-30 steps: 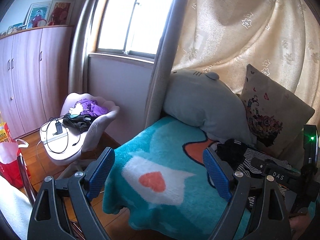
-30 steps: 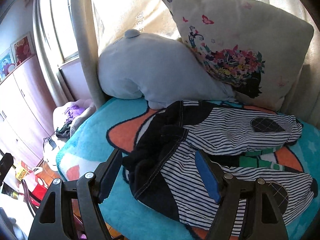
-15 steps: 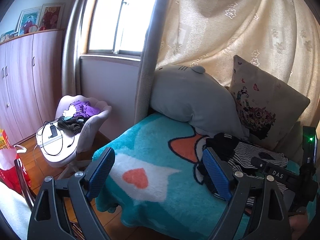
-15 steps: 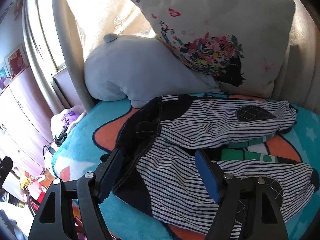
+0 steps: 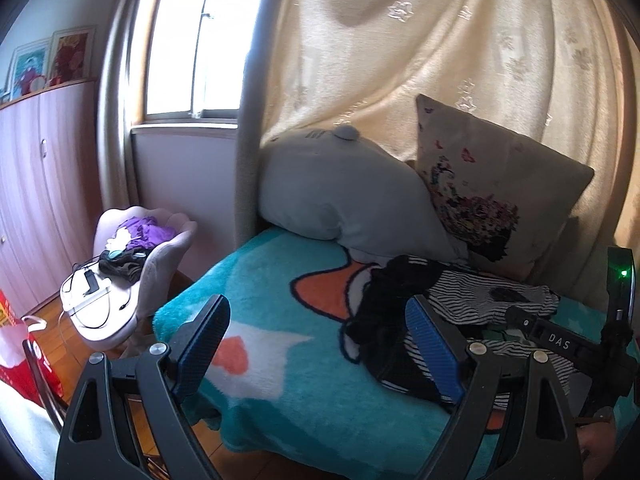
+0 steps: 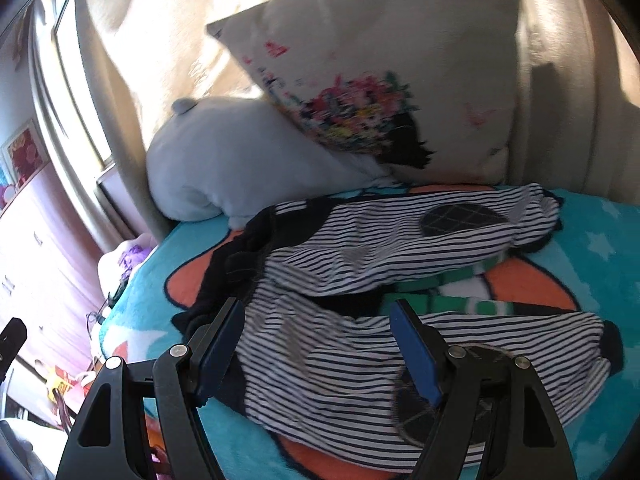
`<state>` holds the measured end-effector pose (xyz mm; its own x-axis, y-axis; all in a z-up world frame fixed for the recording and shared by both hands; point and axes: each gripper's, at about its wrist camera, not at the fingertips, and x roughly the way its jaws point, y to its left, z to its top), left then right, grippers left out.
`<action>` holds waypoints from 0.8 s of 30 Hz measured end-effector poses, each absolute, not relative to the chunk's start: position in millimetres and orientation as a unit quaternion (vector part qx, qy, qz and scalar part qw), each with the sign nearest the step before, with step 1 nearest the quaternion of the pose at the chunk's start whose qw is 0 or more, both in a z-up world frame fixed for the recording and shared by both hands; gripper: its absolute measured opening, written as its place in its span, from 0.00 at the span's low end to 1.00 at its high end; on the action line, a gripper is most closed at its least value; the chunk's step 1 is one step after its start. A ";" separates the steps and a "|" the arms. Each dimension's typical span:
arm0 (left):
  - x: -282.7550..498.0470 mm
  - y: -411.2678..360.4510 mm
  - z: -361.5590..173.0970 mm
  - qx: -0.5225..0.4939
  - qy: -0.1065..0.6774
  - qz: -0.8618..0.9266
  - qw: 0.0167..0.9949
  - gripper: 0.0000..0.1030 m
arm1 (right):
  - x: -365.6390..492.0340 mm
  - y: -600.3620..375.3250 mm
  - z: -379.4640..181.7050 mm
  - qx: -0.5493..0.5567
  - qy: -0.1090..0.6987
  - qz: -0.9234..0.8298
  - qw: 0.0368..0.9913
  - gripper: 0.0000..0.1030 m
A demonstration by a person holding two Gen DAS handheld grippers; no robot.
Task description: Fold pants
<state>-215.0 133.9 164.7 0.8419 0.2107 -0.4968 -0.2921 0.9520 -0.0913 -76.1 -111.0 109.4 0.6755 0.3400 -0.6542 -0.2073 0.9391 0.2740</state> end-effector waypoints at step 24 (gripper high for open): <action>57.0 48.1 92.0 0.005 0.444 -0.123 0.888 0.86 | 83.0 -249.7 109.6 -0.100 0.424 0.145 0.888 0.80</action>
